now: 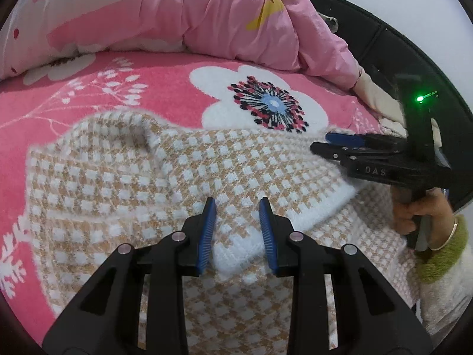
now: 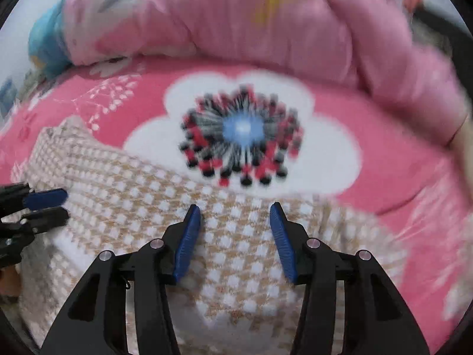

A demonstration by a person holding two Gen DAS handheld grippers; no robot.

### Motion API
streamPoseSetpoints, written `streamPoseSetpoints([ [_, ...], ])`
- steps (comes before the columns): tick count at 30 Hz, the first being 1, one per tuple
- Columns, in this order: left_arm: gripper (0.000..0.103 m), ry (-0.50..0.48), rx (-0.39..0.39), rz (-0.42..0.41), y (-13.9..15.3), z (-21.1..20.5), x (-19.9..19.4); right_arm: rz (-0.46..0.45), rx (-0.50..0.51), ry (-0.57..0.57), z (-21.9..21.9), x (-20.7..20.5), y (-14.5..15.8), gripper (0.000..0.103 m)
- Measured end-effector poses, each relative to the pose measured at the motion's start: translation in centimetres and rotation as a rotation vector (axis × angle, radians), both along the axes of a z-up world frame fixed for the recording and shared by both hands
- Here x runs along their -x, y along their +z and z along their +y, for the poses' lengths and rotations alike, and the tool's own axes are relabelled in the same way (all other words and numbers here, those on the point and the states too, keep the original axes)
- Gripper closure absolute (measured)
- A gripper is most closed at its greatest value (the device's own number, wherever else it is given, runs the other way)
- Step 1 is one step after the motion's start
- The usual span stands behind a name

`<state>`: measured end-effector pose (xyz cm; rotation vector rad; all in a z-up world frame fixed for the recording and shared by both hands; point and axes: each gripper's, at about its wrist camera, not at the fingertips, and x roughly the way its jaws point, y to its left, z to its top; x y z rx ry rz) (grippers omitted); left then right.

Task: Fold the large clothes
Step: 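Lift the collar with both grippers and fold it over toward the hem, then open both grippers to release the folded collar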

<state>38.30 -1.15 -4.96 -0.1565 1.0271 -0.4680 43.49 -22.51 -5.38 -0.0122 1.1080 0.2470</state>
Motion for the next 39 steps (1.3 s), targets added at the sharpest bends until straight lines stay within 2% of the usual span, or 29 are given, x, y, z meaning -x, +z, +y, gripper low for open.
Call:
streamPoseSetpoints([
  [3, 0.074, -0.002, 0.011, -0.005, 0.2, 0.2, 0.1, -0.037, 0.084, -0.037, 0.9, 1.2, 2.9, 0.057],
  [4, 0.074, 0.0, 0.015, -0.002, 0.1, 0.2, 0.1, -0.073, 0.08, -0.013, 1.6, 2.0, 4.0, 0.057],
  [6, 0.074, 0.01, 0.029, 0.003, 0.3, 0.3, 0.1, -0.088, 0.03, 0.027, 2.7, 3.0, 4.6, 0.057],
  [8, 0.074, 0.013, 0.031, 0.003, 0.5, 0.3, 0.2, -0.03, 0.013, 0.052, 3.4, 3.2, 2.8, 0.057],
  [9, 0.074, 0.012, 0.028, 0.0, 0.5, 0.3, 0.2, 0.015, 0.035, 0.052, 3.8, 2.9, 0.9, 0.056],
  [10, 0.074, 0.008, 0.027, 0.003, 0.4, 0.4, 0.1, 0.022, 0.036, 0.051, 3.7, 3.0, -0.7, 0.055],
  [12, 0.074, 0.003, 0.012, 0.003, 0.5, 0.3, 0.2, 0.02, 0.017, 0.035, 3.7, 3.2, -0.6, 0.055],
  [14, 0.074, 0.002, 0.008, -0.009, 0.8, 0.2, 0.3, 0.021, 0.009, -0.001, 3.8, 3.5, 1.1, 0.055],
  [16, 0.073, 0.001, 0.009, -0.027, 1.7, 0.3, 0.3, -0.021, -0.005, 0.023, 4.3, 4.2, 2.4, 0.055],
  [18, 0.073, -0.005, 0.035, -0.059, 2.7, 0.5, 0.4, -0.018, 0.006, 0.033, 4.9, 4.8, 1.8, 0.055],
  [21, 0.065, -0.032, 0.078, -0.066, 3.3, -0.2, 0.3, -0.003, 0.012, 0.034, 5.0, 5.0, -0.5, 0.053],
  [23, 0.062, -0.057, 0.059, -0.042, 2.8, -1.1, 0.4, 0.007, 0.004, 0.019, 4.7, 5.0, 0.3, 0.053],
  [25, 0.061, -0.077, -0.035, 0.008, 0.8, -2.2, 0.2, -0.001, -0.013, -0.009, 4.3, 5.3, 1.8, 0.053],
  [26, 0.061, -0.08, -0.048, 0.004, 0.4, -2.2, 0.4, -0.024, -0.013, -0.017, 4.0, 5.6, 2.4, 0.053],
  [28, 0.061, -0.072, -0.035, -0.02, 0.4, -1.9, 0.7, -0.061, 0.021, -0.044, 3.5, 5.9, 2.6, 0.052],
  [31, 0.061, -0.055, -0.023, -0.002, 0.5, -1.7, 0.5, -0.005, 0.021, -0.034, 2.8, 5.2, -0.5, 0.046],
  [32, 0.061, -0.047, -0.022, 0.01, 0.5, -1.6, 0.3, -0.006, 0.02, -0.033, 2.8, 5.3, -0.2, 0.046],
  [35, 0.06, -0.017, -0.027, 0.001, 1.7, -1.1, 0.7, 0.008, 0.029, -0.075, 2.7, 6.2, 1.9, 0.046],
  [36, 0.058, -0.01, -0.036, -0.005, 2.0, -0.9, 1.1, -0.004, 0.035, -0.074, 2.7, 6.8, 2.5, 0.045],
  [37, 0.051, 0.007, -0.052, -0.01, 2.6, -0.7, 1.7, -0.023, 0.041, -0.071, 2.7, 7.9, 3.4, 0.043],
  [39, 0.045, 0.032, -0.078, -0.034, 4.1, -0.2, 3.8, -0.049, 0.034, -0.071, 2.3, 9.5, 4.7, 0.034],
])
